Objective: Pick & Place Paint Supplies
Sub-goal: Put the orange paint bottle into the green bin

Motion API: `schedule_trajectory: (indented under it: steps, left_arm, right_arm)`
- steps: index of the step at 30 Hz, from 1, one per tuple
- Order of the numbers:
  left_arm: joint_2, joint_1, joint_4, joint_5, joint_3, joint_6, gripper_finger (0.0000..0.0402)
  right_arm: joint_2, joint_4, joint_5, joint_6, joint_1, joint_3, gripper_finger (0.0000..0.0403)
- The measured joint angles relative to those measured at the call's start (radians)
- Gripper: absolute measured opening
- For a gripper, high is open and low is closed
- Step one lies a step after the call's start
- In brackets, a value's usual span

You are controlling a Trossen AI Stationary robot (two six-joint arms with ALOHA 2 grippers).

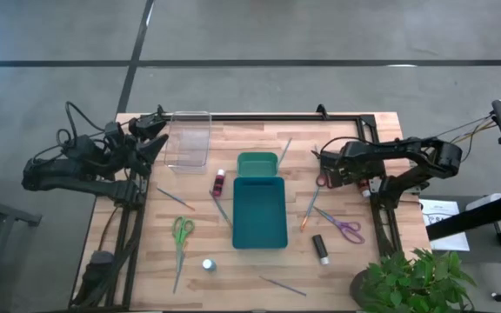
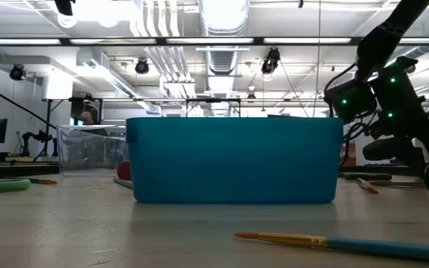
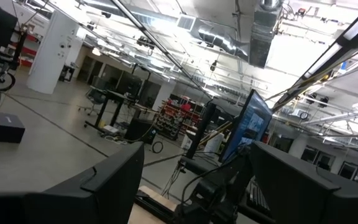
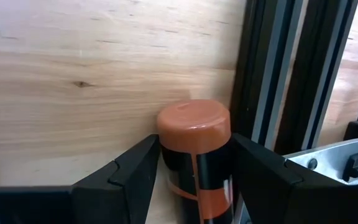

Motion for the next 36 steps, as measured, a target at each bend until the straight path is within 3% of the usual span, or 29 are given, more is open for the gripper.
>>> schedule_trajectory:
  steps: [4,15,22,27,30,36]
  left_arm:
    - [0.000,0.000,0.000,0.000,0.000,0.000,0.0301]
    - [0.001,0.000,0.000,-0.002,0.000,0.000,0.0301]
    - [0.001,0.000,-0.001,-0.002,0.000,0.000,0.0301]
    - [0.010,0.000,-0.014,-0.002,0.000,0.000,0.0301]
    - [0.047,0.000,-0.016,-0.003,0.001,0.000,0.0301]
    - [0.238,0.001,0.077,-0.075,0.004,0.026,0.0301]
  right_arm:
    - [-0.010,0.011,0.007,-0.002,-0.010,-0.001,0.0190]
    - [-0.049,0.034,0.016,-0.009,-0.015,-0.003,0.0120]
    - [-0.202,0.031,-0.018,0.045,-0.013,0.027,0.0118]
    - [-0.371,0.067,-0.027,0.065,0.004,0.120,0.0129]
    - [-0.481,0.201,-0.024,0.079,0.024,0.176,0.0141]
    - [-0.612,0.688,-0.007,0.123,0.049,0.199,0.0147]
